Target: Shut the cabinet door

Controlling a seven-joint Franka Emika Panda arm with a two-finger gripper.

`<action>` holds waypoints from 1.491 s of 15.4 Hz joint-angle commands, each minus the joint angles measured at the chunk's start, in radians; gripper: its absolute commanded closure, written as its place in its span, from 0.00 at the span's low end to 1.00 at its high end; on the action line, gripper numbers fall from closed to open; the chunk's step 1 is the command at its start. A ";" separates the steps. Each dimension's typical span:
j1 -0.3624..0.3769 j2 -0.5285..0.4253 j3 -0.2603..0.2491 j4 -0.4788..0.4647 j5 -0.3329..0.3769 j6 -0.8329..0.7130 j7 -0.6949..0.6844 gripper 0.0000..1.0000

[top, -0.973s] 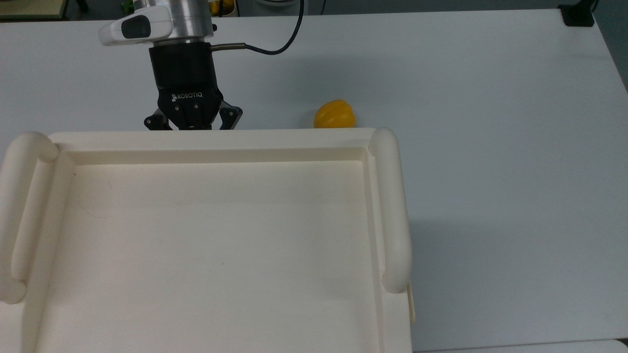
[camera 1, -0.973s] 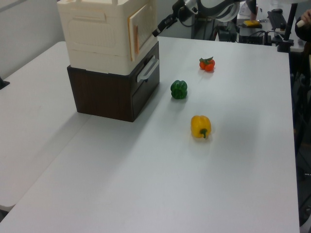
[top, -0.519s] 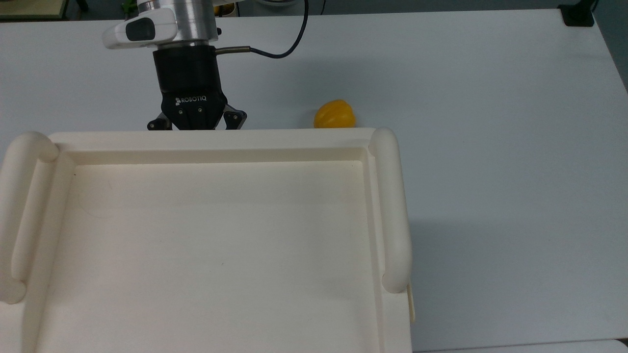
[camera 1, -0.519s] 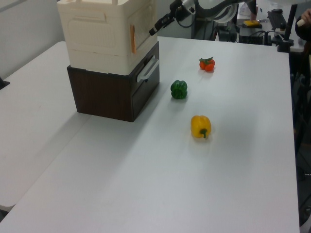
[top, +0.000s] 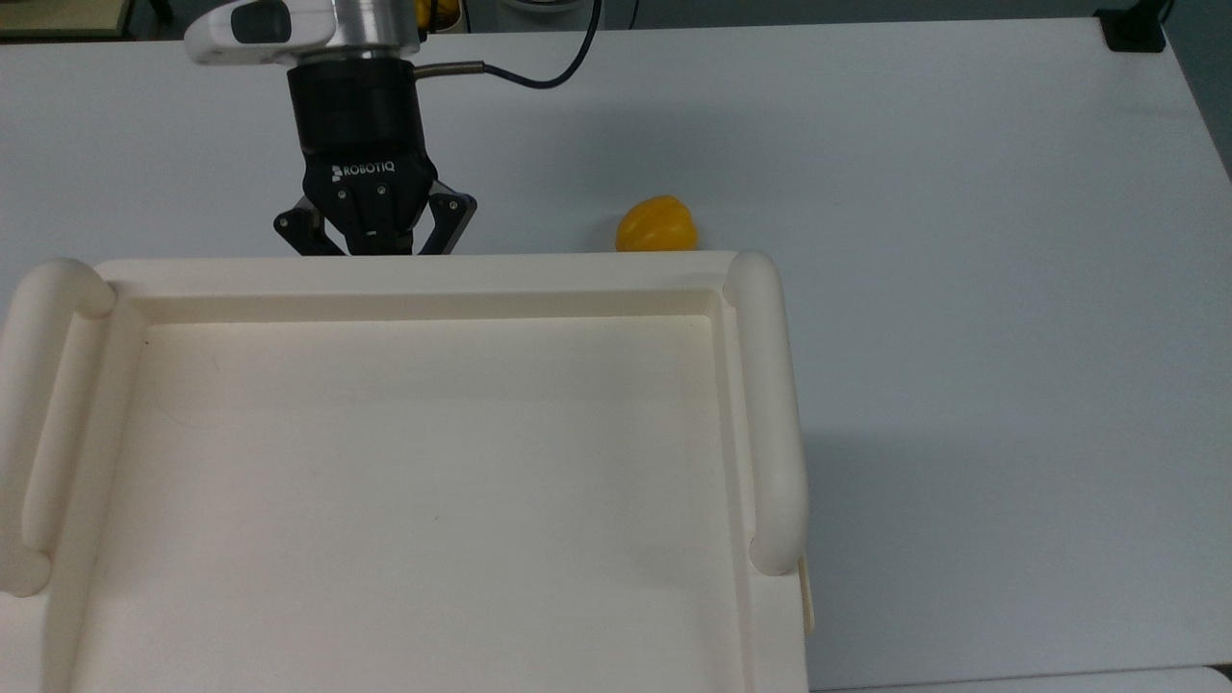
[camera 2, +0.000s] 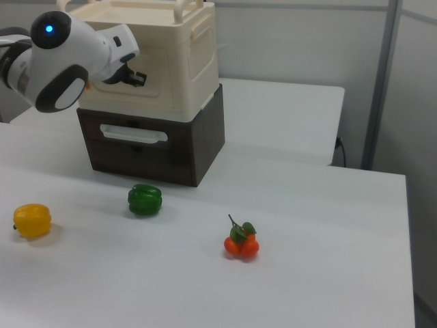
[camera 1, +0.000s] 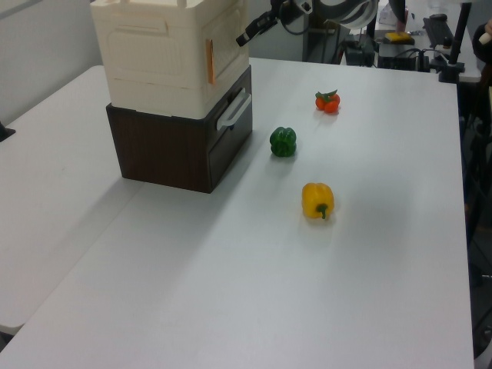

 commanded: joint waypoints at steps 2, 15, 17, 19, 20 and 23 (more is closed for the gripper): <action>-0.017 -0.143 -0.014 -0.126 0.000 -0.188 0.001 0.89; 0.004 -0.414 -0.149 -0.088 -0.324 -1.044 0.336 0.00; 0.036 -0.433 -0.140 -0.059 -0.353 -1.173 0.352 0.00; 0.042 -0.433 -0.108 -0.027 -0.369 -1.239 0.444 0.00; 0.041 -0.433 -0.064 -0.027 -0.370 -1.243 0.487 0.00; 0.041 -0.422 0.024 -0.039 -0.373 -1.237 0.518 0.00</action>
